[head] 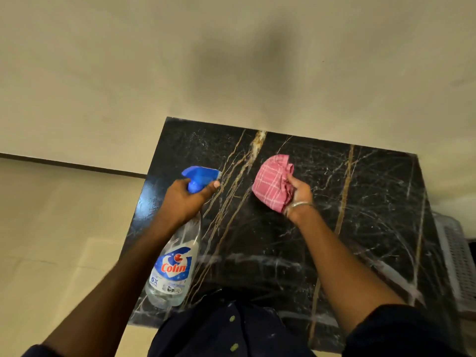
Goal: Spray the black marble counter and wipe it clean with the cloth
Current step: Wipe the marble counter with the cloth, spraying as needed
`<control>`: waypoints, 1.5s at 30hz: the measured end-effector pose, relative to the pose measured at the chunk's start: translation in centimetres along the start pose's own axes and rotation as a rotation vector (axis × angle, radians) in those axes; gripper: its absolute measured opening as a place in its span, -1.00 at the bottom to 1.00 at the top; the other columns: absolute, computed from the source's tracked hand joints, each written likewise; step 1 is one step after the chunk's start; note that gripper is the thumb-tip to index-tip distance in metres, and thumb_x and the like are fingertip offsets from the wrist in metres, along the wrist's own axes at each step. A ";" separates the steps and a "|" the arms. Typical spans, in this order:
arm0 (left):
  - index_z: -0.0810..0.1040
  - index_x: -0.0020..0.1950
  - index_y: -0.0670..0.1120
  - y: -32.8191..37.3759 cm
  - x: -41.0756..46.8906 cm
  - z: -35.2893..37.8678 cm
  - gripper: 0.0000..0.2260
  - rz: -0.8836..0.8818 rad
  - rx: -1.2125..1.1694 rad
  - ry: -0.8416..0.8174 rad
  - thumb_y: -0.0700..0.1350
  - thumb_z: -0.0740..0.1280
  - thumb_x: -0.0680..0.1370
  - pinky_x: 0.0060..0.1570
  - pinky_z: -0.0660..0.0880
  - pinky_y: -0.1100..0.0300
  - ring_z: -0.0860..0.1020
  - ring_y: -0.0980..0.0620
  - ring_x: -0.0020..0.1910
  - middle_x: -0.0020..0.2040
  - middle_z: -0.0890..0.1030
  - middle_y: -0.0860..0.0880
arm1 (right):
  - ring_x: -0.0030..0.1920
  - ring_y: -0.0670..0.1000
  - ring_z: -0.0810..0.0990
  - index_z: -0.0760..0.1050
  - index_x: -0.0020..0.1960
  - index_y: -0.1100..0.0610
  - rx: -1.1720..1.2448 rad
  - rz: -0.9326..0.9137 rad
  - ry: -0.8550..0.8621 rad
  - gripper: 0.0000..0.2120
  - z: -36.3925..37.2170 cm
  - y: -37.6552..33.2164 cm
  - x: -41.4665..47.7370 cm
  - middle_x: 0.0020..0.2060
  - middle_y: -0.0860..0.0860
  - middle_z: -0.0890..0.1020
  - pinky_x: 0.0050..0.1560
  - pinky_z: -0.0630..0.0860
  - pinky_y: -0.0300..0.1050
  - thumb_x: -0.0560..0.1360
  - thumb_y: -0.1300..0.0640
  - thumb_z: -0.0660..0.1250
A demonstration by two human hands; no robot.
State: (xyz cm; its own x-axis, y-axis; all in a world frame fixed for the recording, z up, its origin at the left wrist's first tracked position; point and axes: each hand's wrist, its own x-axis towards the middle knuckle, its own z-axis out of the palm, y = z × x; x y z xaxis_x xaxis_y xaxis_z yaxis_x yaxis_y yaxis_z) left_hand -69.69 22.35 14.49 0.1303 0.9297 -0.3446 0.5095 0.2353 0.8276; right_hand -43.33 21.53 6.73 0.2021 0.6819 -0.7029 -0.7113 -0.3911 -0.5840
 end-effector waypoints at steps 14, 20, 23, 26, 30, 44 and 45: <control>0.47 -0.25 -0.02 3.8 -4.3 4.3 -0.72 0.174 0.123 -0.050 0.14 0.34 0.52 -0.43 0.45 0.38 0.52 0.14 -0.48 -0.43 0.55 0.00 | 0.14 0.25 0.59 0.59 0.16 0.17 0.352 0.045 -0.107 -0.33 -4.8 1.6 -5.8 0.02 0.20 0.71 0.04 0.50 0.22 0.53 -0.40 0.10; 0.52 -0.12 -0.08 3.7 -5.2 4.8 -0.70 0.184 0.138 -0.080 0.15 0.32 0.52 -0.25 0.56 0.15 0.58 0.04 -0.36 -0.31 0.62 -0.11 | 0.20 0.26 0.56 0.59 0.18 0.17 0.366 0.026 -0.120 -0.32 -5.8 1.3 -6.4 0.08 0.20 0.69 0.12 0.48 0.26 0.52 -0.40 0.12; 0.50 -0.13 0.02 3.9 -5.9 5.3 -0.80 0.203 0.125 -0.148 0.13 0.32 0.53 -0.31 0.53 0.27 0.58 0.11 -0.35 -0.31 0.61 -0.02 | 0.17 0.25 0.57 0.60 0.15 0.17 0.361 0.016 -0.108 -0.34 -6.0 1.1 -6.8 0.03 0.20 0.70 0.09 0.49 0.24 0.52 -0.39 0.12; 0.48 -0.16 0.07 4.5 -6.2 6.0 -0.84 0.207 0.108 -0.166 0.11 0.33 0.53 -0.38 0.43 0.40 0.56 0.19 -0.41 -0.35 0.57 0.07 | 0.15 0.24 0.58 0.60 0.14 0.16 0.353 0.006 -0.108 -0.35 -6.1 1.2 -7.0 0.01 0.19 0.71 0.06 0.50 0.22 0.53 -0.39 0.11; 0.46 -0.23 0.05 5.3 -6.0 6.9 -0.77 0.197 0.113 -0.013 0.14 0.36 0.51 -0.40 0.42 0.36 0.52 0.15 -0.43 -0.39 0.55 0.05 | 0.18 0.24 0.59 0.60 0.18 0.14 0.336 -0.007 -0.080 -0.39 -6.1 1.6 -6.5 0.10 0.18 0.69 0.09 0.51 0.21 0.54 -0.35 0.14; 0.55 -0.14 -0.11 4.0 -1.2 5.1 -0.66 0.134 0.077 0.108 0.19 0.34 0.50 -0.36 0.49 0.16 0.57 -0.05 -0.39 -0.34 0.60 -0.15 | 0.58 0.02 0.04 0.05 0.60 0.13 -1.555 -0.706 -0.178 -0.43 -1.9 -0.5 0.7 0.58 0.04 0.16 0.58 -0.02 0.07 0.68 -0.03 0.11; 0.55 -0.10 -0.12 3.8 -0.8 5.0 -0.65 0.124 0.073 0.104 0.18 0.34 0.50 -0.34 0.50 0.15 0.58 -0.06 -0.37 -0.32 0.61 -0.16 | 0.59 0.06 -0.01 0.04 0.60 0.16 -1.618 -0.723 -0.153 -0.43 -1.9 -0.2 1.7 0.59 0.09 0.10 0.58 -0.08 0.06 0.68 -0.01 0.12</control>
State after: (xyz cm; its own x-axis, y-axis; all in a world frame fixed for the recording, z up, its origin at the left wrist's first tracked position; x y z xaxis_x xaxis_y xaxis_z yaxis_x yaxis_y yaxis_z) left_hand -63.62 21.13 15.74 0.1094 0.9756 -0.1906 0.5559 0.0989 0.8253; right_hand -41.55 21.54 4.85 0.0189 0.9862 -0.1644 0.8109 -0.1113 -0.5746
